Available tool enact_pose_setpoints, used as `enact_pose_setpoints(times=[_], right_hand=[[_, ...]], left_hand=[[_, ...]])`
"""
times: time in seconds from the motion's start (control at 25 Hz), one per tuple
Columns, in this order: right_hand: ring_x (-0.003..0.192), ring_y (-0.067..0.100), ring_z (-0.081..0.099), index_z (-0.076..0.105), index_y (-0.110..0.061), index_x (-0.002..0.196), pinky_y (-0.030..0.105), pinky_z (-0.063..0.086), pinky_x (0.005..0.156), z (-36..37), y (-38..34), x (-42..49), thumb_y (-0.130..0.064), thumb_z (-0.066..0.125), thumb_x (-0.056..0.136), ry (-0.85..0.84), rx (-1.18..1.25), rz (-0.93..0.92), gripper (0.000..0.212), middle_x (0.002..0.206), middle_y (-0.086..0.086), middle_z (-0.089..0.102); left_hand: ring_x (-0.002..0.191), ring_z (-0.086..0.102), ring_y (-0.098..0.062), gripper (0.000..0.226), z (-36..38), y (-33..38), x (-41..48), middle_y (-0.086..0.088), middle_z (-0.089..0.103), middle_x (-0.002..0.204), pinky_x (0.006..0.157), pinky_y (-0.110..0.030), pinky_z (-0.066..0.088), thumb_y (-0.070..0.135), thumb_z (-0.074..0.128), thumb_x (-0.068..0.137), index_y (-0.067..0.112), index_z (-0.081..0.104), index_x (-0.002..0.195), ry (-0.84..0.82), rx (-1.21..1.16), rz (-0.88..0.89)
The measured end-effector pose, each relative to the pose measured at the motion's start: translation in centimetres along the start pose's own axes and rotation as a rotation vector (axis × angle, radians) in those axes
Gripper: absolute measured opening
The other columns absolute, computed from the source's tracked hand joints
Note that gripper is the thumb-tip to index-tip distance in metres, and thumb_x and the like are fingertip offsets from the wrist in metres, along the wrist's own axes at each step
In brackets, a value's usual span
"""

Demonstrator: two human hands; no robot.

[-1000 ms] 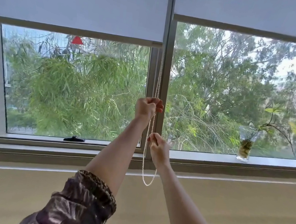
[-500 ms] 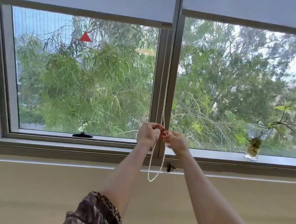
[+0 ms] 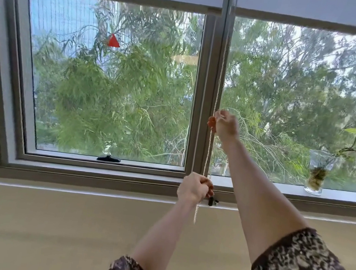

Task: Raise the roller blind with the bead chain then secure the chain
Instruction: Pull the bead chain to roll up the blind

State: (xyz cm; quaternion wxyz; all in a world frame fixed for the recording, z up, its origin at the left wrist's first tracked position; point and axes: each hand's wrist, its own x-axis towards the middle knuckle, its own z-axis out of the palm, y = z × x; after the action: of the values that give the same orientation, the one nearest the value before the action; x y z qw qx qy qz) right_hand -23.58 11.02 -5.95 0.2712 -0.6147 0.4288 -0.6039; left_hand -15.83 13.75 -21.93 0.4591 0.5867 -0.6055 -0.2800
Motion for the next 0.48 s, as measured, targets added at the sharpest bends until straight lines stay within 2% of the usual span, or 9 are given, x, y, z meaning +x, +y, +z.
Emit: enact_pose_setpoints(times=[0.08, 0.2, 0.32, 0.4, 0.48], right_hand=[[0.087, 0.024, 0.061, 0.053, -0.003, 0.122, 0.039, 0.054, 0.079, 0.1, 0.2, 0.0, -0.019, 0.042, 0.099, 0.016, 0.041, 0.012, 0.03, 0.103, 0.018, 0.063], [0.076, 0.02, 0.058, 0.055, -0.004, 0.117, 0.029, 0.05, 0.063, 0.1, 0.4, 0.0, -0.017, 0.041, 0.1, 0.022, 0.083, 0.0, 0.026, 0.092, 0.012, 0.061], [0.061, 0.009, 0.047, 0.063, -0.007, 0.1, 0.02, 0.038, 0.051, 0.3, 0.9, -0.8, -0.014, 0.041, 0.099, 0.082, 0.064, -0.1, 0.023, 0.075, -0.001, 0.055], [0.065, 0.009, 0.051, 0.064, -0.003, 0.098, 0.02, 0.042, 0.056, 0.5, 1.0, -1.2, -0.011, 0.042, 0.098, 0.123, 0.045, -0.15, 0.023, 0.078, 0.001, 0.059], [0.075, 0.014, 0.056, 0.065, -0.002, 0.099, 0.027, 0.047, 0.066, 0.3, 0.8, -1.3, -0.009, 0.043, 0.097, 0.138, 0.027, -0.158, 0.023, 0.086, 0.006, 0.063]], left_hand=[[0.063, 0.071, -0.013, 0.037, 0.1, -0.8, -0.4, 0.002, 0.073, 0.063, 0.078, -0.04, 0.061, 0.014, 0.057, 0.088, 0.023, 0.067, 0.054, -0.016, 0.041, -0.006], [0.065, 0.071, -0.013, 0.034, 0.1, -2.0, -0.5, 0.002, 0.074, 0.065, 0.078, -0.039, 0.06, 0.012, 0.055, 0.086, 0.024, 0.067, 0.056, -0.014, 0.103, 0.0], [0.068, 0.072, -0.012, 0.027, 0.0, -2.2, 0.2, 0.004, 0.076, 0.071, 0.079, -0.036, 0.06, 0.018, 0.057, 0.088, 0.024, 0.072, 0.066, -0.053, 0.142, 0.024], [0.067, 0.068, -0.013, 0.02, -0.2, -1.9, 0.7, 0.0, 0.077, 0.078, 0.081, -0.037, 0.059, 0.02, 0.06, 0.089, 0.02, 0.076, 0.078, -0.101, 0.092, 0.031], [0.074, 0.065, -0.013, 0.014, -0.7, -1.7, 1.3, -0.007, 0.077, 0.091, 0.084, -0.031, 0.056, 0.021, 0.066, 0.088, 0.014, 0.077, 0.093, -0.122, 0.059, 0.051]])
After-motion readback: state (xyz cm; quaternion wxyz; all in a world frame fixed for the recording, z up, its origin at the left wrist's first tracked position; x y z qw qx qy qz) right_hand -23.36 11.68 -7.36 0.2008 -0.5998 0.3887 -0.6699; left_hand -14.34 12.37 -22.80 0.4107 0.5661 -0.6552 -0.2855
